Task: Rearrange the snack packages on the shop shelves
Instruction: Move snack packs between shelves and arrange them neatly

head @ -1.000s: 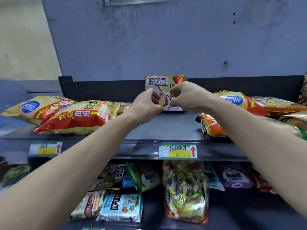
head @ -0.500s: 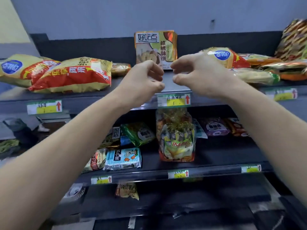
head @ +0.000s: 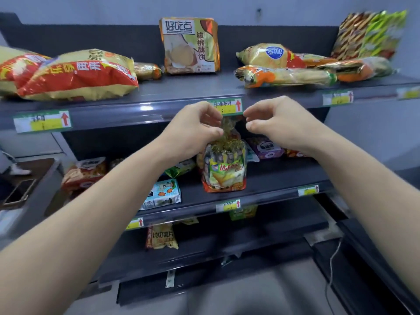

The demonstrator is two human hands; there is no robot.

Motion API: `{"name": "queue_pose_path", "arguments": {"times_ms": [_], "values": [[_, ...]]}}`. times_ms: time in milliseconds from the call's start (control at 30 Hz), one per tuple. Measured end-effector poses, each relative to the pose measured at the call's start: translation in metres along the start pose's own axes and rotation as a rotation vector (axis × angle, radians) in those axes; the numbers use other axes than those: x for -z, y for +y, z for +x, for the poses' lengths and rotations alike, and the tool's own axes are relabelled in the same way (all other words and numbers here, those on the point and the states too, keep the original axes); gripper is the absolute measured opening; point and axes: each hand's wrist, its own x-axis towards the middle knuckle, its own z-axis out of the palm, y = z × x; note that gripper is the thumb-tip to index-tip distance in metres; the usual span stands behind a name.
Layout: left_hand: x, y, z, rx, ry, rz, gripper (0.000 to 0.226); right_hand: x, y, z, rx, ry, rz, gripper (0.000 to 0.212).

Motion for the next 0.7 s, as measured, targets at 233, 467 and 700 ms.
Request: {"name": "queue_pose_path", "arguments": {"times_ms": [233,467,700], "values": [[-0.011,-0.015,-0.014,0.030,-0.033,0.016,0.020,-0.028,0.003,-0.016,-0.009,-0.065,-0.021,0.033],[-0.026,-0.029,-0.016,0.105,-0.070,-0.002,0.018,-0.041,0.021,-0.017,-0.029,-0.129,0.007,0.034],[-0.092,-0.016,0.016,0.095,-0.180,-0.003,0.016,-0.016,0.092,-0.019,-0.145,-0.101,0.013,0.035]]}}
